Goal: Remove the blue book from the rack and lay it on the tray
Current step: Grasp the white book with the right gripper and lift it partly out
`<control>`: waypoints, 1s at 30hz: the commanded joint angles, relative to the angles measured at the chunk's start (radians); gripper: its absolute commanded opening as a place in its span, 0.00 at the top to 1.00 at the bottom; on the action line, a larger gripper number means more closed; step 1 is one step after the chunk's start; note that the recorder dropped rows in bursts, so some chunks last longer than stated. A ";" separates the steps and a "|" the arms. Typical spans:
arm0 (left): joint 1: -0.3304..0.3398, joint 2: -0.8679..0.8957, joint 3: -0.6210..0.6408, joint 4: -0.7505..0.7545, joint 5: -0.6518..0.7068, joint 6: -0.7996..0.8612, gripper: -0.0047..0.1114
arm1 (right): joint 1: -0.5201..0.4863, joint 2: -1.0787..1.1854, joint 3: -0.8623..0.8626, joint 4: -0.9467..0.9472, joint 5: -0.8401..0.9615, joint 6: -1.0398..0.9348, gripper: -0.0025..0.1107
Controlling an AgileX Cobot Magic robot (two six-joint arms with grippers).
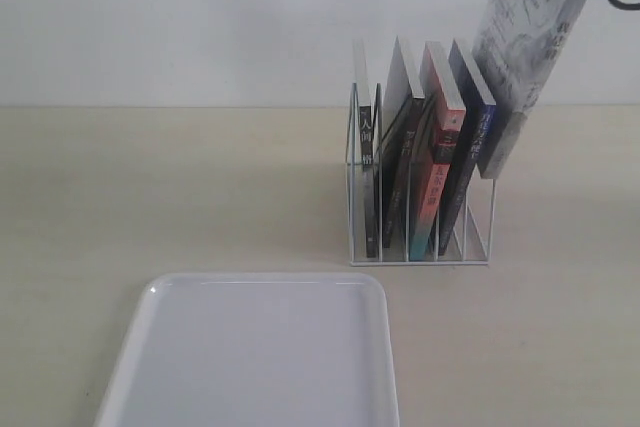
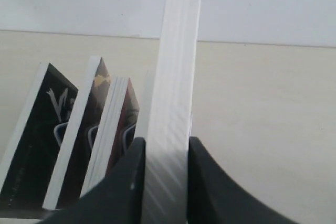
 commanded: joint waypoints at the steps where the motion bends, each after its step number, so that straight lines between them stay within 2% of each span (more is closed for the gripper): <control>1: 0.002 -0.003 0.004 0.000 -0.005 -0.007 0.92 | 0.000 -0.073 -0.022 -0.020 -0.018 0.018 0.98; 11: 0.002 -0.003 0.004 0.000 -0.005 -0.007 0.92 | 0.000 -0.161 -0.087 -0.056 0.014 0.034 0.98; 15: 0.002 -0.003 0.004 0.000 -0.005 -0.007 0.92 | 0.000 -0.157 -0.092 -0.056 0.031 0.036 0.98; 20: 0.002 -0.003 0.004 0.000 -0.005 -0.007 0.92 | 0.000 -0.156 -0.092 -0.054 0.033 0.128 0.98; 30: 0.002 -0.003 0.004 0.000 -0.005 -0.007 0.92 | 0.000 -0.097 -0.080 -0.067 0.060 0.126 0.98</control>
